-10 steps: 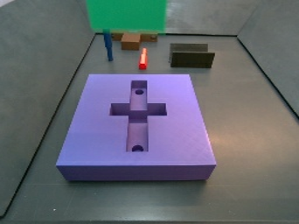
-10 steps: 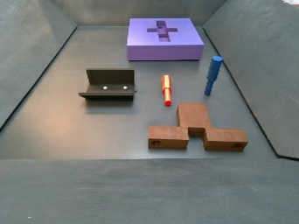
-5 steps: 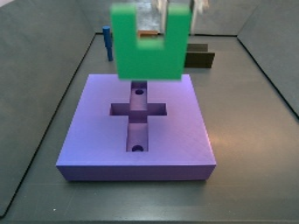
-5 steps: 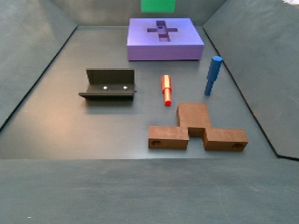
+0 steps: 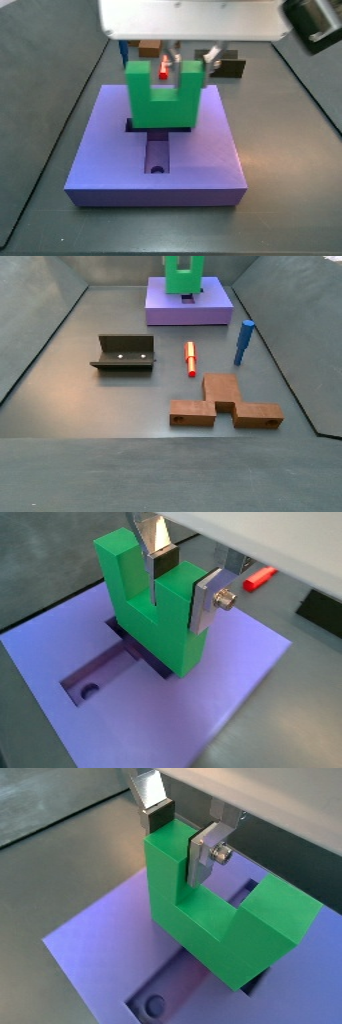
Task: Pick up the green object. Move up. Move to above the board. Insert the green object.
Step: Insert the green object.
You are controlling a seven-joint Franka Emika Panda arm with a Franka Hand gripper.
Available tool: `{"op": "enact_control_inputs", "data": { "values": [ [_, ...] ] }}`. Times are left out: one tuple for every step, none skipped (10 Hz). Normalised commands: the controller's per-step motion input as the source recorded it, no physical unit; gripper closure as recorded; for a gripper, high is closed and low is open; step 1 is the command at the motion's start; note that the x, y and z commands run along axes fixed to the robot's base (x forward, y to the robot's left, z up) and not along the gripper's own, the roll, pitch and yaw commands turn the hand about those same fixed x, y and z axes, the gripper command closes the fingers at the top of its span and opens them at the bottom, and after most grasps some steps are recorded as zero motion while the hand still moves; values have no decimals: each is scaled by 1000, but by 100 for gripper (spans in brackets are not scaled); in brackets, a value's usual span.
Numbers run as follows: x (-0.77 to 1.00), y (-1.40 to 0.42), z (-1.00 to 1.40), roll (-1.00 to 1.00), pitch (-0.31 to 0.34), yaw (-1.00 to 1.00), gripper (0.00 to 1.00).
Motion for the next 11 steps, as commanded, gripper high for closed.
{"op": "enact_control_inputs", "data": {
  "values": [
    [-166,-91,-140,-79,-140,0,100],
    [134,-123,-380,-137,-106,-20,100],
    [203,-89,-377,-179,-109,-114,100],
    [71,-26,-303,-189,-116,-57,100],
    [-23,0,-271,-71,-91,0,100],
    [-200,-51,-151,-109,-106,11,100],
    [0,-191,0,-77,-14,71,100],
    [0,-169,0,-94,0,74,100],
    [0,-109,0,-121,0,63,100],
    [43,-17,-94,-123,0,3,100],
    [63,91,-406,-74,0,0,100]
  ]
}}
